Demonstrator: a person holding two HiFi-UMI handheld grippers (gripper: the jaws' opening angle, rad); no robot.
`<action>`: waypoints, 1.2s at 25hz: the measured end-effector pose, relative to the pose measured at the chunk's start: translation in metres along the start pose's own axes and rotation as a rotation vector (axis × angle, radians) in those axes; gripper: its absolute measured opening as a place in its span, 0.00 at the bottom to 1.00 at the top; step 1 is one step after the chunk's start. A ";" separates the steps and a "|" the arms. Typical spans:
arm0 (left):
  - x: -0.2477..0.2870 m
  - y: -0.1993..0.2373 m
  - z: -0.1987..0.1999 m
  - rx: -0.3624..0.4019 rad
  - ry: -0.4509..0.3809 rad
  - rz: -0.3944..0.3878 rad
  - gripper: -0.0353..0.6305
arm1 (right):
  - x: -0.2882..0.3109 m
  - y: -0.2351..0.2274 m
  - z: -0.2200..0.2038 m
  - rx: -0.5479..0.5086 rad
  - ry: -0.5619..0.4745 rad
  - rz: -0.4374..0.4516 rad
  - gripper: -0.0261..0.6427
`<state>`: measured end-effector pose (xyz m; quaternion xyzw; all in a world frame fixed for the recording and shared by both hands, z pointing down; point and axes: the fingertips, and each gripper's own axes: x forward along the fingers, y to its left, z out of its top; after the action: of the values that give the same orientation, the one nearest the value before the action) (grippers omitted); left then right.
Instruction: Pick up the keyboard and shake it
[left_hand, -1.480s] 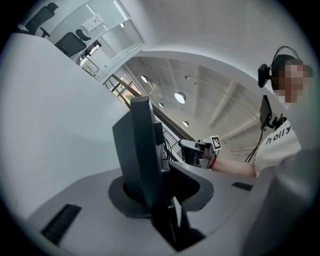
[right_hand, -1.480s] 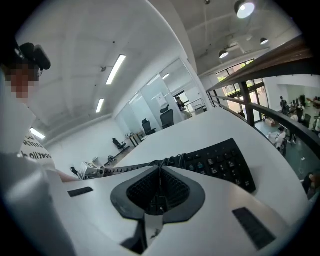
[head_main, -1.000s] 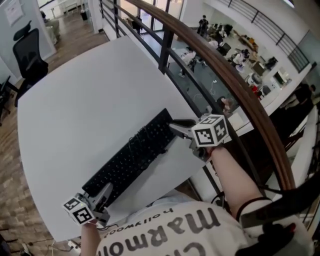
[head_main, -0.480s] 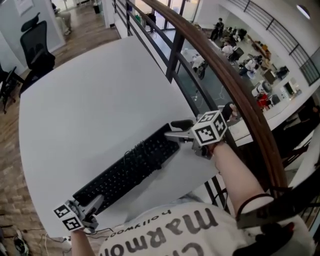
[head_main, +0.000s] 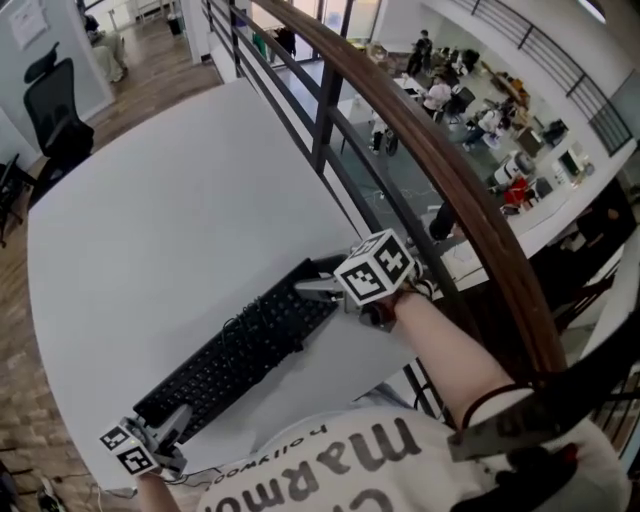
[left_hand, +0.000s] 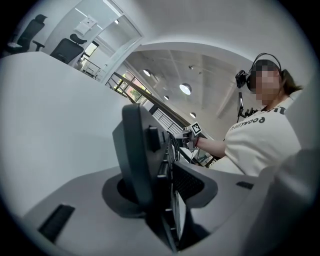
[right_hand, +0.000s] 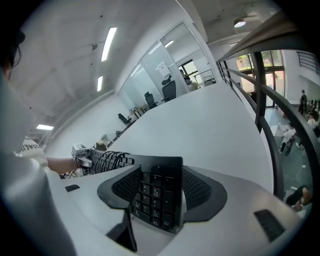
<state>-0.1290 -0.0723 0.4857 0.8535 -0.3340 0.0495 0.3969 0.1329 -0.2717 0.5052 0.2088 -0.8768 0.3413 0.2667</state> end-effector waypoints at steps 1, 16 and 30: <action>0.000 0.000 0.000 0.000 0.000 0.000 0.30 | 0.000 0.000 0.000 -0.003 0.003 -0.024 0.44; -0.004 -0.021 0.033 0.133 -0.012 -0.068 0.17 | -0.018 0.011 0.021 -0.022 -0.139 -0.141 0.44; -0.086 -0.081 0.172 0.658 -0.192 0.017 0.16 | -0.092 0.119 0.187 -0.354 -0.527 -0.151 0.44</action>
<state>-0.1773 -0.1114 0.2870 0.9338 -0.3430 0.0774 0.0664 0.0779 -0.3061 0.2740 0.3047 -0.9435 0.0967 0.0872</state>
